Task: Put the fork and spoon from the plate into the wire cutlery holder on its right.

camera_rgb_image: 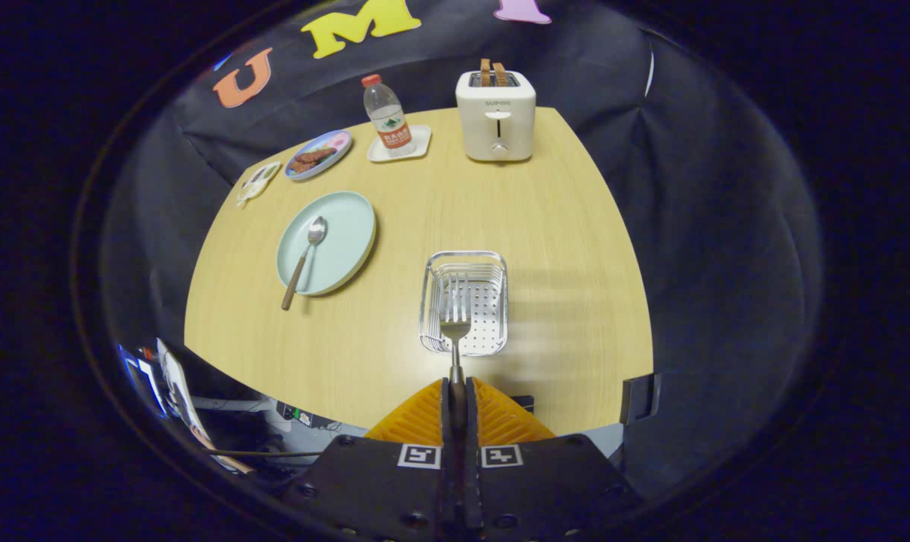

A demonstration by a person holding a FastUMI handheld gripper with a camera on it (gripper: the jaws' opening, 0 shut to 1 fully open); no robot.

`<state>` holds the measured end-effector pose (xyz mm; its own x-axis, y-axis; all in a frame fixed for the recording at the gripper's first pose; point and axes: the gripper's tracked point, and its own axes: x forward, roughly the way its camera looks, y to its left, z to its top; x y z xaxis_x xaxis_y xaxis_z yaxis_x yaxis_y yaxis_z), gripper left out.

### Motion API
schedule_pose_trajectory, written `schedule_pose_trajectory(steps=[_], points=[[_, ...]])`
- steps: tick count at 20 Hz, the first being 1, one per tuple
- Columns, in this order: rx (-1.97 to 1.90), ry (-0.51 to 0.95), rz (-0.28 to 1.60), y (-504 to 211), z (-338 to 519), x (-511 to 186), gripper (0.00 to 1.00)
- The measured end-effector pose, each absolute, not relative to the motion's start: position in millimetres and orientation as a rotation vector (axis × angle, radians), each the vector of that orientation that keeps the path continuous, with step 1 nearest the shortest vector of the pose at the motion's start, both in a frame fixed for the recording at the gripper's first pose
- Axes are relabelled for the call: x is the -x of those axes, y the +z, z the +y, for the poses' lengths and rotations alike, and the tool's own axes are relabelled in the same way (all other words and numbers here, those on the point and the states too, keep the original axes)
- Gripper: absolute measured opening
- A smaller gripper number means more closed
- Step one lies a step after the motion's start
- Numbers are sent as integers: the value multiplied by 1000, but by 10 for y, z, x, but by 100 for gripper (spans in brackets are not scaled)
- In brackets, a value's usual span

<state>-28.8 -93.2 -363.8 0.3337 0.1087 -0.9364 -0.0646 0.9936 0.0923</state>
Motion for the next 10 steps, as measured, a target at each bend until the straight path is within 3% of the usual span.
schedule_pose_trajectory(steps=[10], points=[[-45,66,1476,-3615,-961,129,5]])
